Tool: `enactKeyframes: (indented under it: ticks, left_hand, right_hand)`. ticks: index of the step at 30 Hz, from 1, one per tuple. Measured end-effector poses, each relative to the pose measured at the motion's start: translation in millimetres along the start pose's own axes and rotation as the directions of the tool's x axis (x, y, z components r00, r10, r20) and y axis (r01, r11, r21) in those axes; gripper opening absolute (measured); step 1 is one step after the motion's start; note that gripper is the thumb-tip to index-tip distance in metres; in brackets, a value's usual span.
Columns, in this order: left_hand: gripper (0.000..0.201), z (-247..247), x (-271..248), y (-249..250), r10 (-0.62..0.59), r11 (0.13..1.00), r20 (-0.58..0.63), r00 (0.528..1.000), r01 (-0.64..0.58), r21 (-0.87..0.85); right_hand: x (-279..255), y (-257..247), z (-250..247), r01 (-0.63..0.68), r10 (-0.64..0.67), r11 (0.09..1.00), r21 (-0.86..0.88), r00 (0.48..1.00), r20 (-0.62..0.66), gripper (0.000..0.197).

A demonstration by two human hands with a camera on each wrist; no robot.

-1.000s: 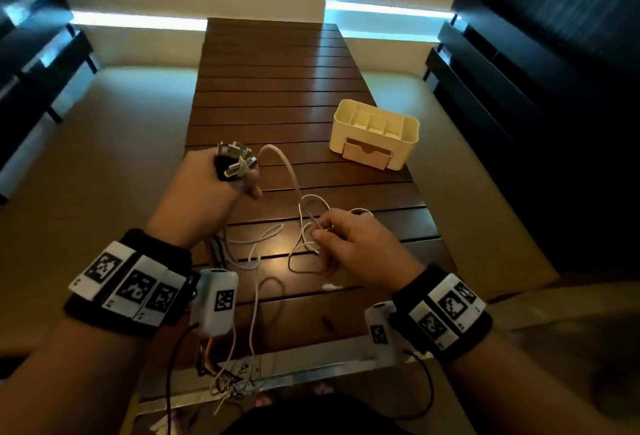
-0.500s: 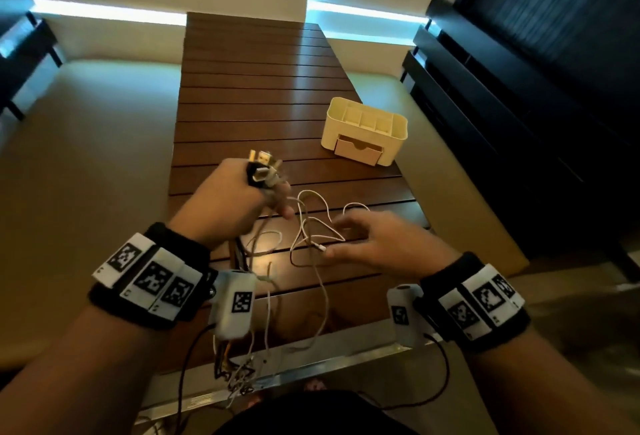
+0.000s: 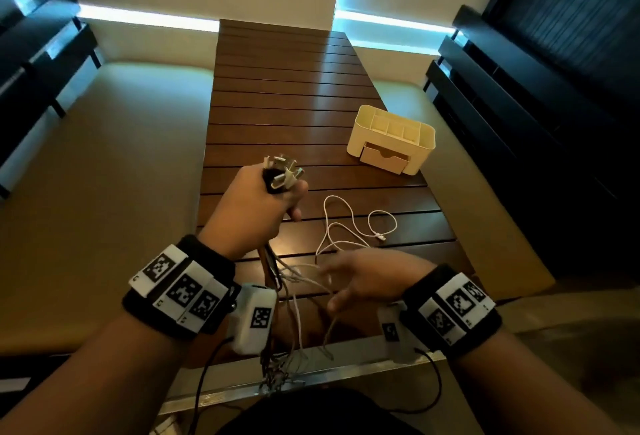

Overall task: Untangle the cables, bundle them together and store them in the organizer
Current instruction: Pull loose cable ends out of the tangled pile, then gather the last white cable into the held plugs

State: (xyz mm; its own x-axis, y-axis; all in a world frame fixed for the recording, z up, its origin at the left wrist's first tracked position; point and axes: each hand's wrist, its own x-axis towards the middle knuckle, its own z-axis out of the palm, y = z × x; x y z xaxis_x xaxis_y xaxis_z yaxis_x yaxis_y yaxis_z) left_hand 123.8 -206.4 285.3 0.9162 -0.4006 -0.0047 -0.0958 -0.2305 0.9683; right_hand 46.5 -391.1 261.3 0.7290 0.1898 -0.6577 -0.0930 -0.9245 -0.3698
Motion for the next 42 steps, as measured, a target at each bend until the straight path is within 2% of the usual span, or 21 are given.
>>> enactKeyframes:
  ticks: [2, 3, 5, 7, 9, 12, 13, 15, 17, 20, 22, 24, 25, 26, 28, 31, 33, 34, 37, 39, 42]
  left_hand:
    - [0.014, 1.3, 2.9, -4.4, -0.017, 0.991, -0.038, 0.999, 0.012, -0.133]
    - [0.014, 2.6, 3.4, -4.6, -0.014, 0.983, -0.042, 0.999, 0.006, -0.186]
    - [0.013, 6.9, 2.3, -1.8, 0.015, 0.952, -0.025, 1.0, -0.022, -0.305]
    - [0.013, 12.0, 0.1, 4.7, 0.053, 0.912, -0.019, 0.998, -0.056, -0.406]
    - [0.012, 16.4, 0.3, 10.8, 0.059, 0.872, -0.046, 0.997, -0.074, -0.483]
    - [0.013, 16.7, 2.6, 18.6, 0.061, 0.804, -0.062, 0.996, -0.085, -0.589]
    - [0.013, 15.6, 2.8, 19.3, 0.056, 0.796, -0.062, 0.997, -0.082, -0.6]
    - [0.012, 15.2, 1.3, 17.2, 0.045, 0.799, -0.058, 0.997, -0.071, -0.598]
    - [0.008, 17.0, -0.9, 12.8, 0.038, 0.84, -0.053, 0.998, -0.06, -0.539]
    - [0.017, 23.2, -5.9, 6.8, 0.041, 0.908, -0.025, 0.999, -0.048, -0.416]
    - [0.022, 28.5, -9.6, 3.3, 0.022, 0.936, 0.01, 1.0, -0.017, -0.353]
    - [0.023, 35.5, -11.3, -1.1, -0.023, 0.956, 0.048, 0.999, 0.036, -0.291]
    - [0.026, 38.9, -11.4, -2.4, -0.035, 0.964, 0.07, 0.997, 0.052, -0.26]
    - [0.028, 41.9, -10.9, -3.9, -0.036, 0.972, 0.091, 0.995, 0.056, -0.228]
    - [0.027, 47.0, -10.2, -4.0, -0.023, 0.982, 0.108, 0.994, 0.042, -0.182]
    - [0.026, 50.0, -12.1, -2.6, -0.038, 0.985, 0.063, 0.997, 0.048, -0.163]
    - [0.023, 49.3, -14.7, -1.8, -0.048, 0.985, 0.036, 0.998, 0.053, -0.162]
    - [0.021, 48.3, -15.7, -1.7, -0.057, 0.982, 0.023, 0.998, 0.06, -0.179]
    - [0.025, 44.9, -20.2, -0.1, -0.081, 0.973, -0.017, 0.997, 0.075, -0.219]
    - [0.03, 43.7, -23.4, 0.8, -0.071, 0.975, -0.015, 0.997, 0.066, -0.21]
    - [0.03, 43.2, -26.4, 1.6, -0.053, 0.979, -0.019, 0.998, 0.048, -0.199]
  right_hand:
    - [-0.8, -1.1, -9.7, 0.04, -0.033, 0.997, 0.07, 0.994, -0.101, 0.087]
    - [-2.3, -2.5, -14.7, 0.104, -0.081, 0.983, 0.151, 0.985, -0.15, 0.092]
    - [-1.8, -6.8, -20.3, 0.281, -0.199, 0.89, 0.359, 0.948, -0.248, 0.09]
    - [4.0, -13.7, -18.3, 0.399, -0.272, 0.77, 0.498, 0.911, -0.31, 0.084]
    - [13.0, -18.9, -9.2, 0.403, -0.277, 0.702, 0.587, 0.914, -0.296, 0.072]
    - [23.5, -20.4, 8.3, 0.377, -0.32, 0.779, 0.501, 0.926, -0.2, 0.03]
    - [24.5, -18.3, 12.3, 0.365, -0.326, 0.802, 0.473, 0.931, -0.166, 0.026]
    - [21.2, -13.0, 12.9, 0.342, -0.332, 0.812, 0.472, 0.937, -0.108, 0.025]
    - [17.6, -3.7, 7.8, 0.356, -0.354, 0.839, 0.412, 0.931, -0.083, 0.029]
    - [7.7, 12.2, -6.5, 0.347, -0.304, 0.829, 0.439, 0.938, -0.167, 0.055]
    - [-1.4, 16.4, -20.5, 0.452, -0.293, 0.716, 0.532, 0.886, -0.359, 0.069]
    - [-9.2, 16.4, -33.3, 0.606, -0.319, 0.61, 0.511, 0.777, -0.542, 0.069]
    - [-11.8, 14.5, -38.1, 0.654, -0.342, 0.578, 0.487, 0.737, -0.583, 0.066]
    - [-13.3, 11.5, -41.1, 0.68, -0.367, 0.559, 0.475, 0.716, -0.594, 0.064]
    - [-13.0, 8.1, -43.7, 0.7, -0.437, 0.529, 0.479, 0.709, -0.553, 0.061]
    - [-9.5, 17.3, -48.5, 0.72, -0.493, 0.505, 0.477, 0.694, -0.525, 0.056]
    - [-6.6, 30.3, -53.6, 0.72, -0.432, 0.491, 0.49, 0.69, -0.581, 0.048]
    - [-3.8, 39.3, -55.2, 0.713, -0.36, 0.5, 0.492, 0.688, -0.631, 0.041]
    - [19.8, 79.7, -52.3, 0.576, 0.0, 0.608, 0.546, 0.688, -0.726, 0.02]
    - [44.8, 112.9, -44.9, 0.428, 0.194, 0.656, 0.621, 0.7, -0.687, 0.016]
    - [79.7, 155.7, -24.6, 0.249, 0.314, 0.683, 0.686, 0.748, -0.585, 0.017]
